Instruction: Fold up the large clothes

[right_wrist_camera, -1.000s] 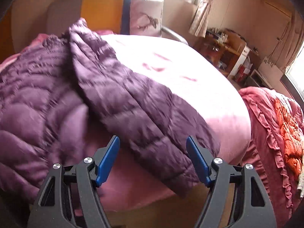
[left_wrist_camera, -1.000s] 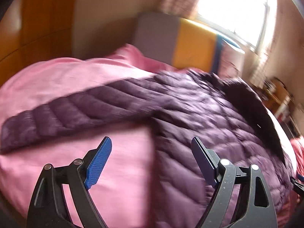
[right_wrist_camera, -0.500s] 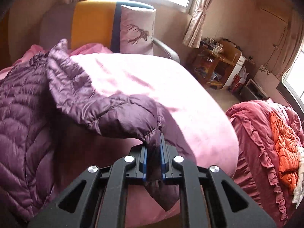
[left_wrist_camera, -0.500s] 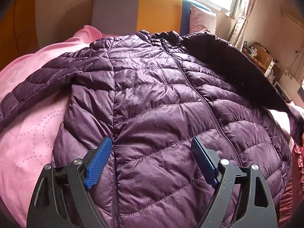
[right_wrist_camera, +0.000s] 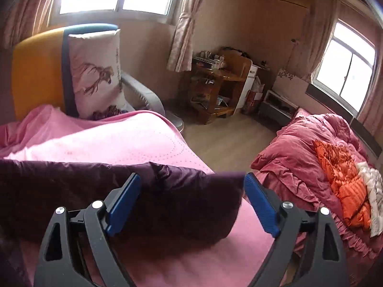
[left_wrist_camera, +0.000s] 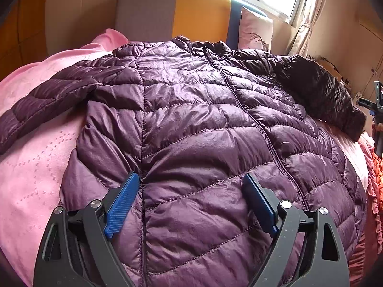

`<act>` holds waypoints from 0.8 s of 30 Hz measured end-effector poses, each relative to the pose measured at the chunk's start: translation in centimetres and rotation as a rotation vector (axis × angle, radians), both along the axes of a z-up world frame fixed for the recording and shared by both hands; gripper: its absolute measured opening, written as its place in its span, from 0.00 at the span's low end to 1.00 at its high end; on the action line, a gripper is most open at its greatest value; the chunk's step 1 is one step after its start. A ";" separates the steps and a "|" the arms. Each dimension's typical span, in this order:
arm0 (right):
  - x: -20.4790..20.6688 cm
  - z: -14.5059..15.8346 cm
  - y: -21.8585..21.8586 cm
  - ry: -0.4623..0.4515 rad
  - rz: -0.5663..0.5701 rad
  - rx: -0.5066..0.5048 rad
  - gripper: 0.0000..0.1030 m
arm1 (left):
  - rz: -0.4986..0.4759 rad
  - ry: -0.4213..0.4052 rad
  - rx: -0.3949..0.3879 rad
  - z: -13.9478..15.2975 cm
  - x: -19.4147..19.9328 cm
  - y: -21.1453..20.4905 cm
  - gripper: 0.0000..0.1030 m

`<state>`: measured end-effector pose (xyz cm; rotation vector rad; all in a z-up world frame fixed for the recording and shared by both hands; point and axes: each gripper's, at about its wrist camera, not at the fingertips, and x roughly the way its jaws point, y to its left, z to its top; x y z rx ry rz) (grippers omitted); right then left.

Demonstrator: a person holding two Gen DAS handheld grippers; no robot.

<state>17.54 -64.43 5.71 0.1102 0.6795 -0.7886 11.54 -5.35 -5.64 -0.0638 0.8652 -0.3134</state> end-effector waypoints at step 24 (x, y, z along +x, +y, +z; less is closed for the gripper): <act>-4.5 -8.0 -3.8 -0.143 -0.170 0.530 0.04 | -0.019 0.030 -0.017 0.1 -0.2 1.0 0.88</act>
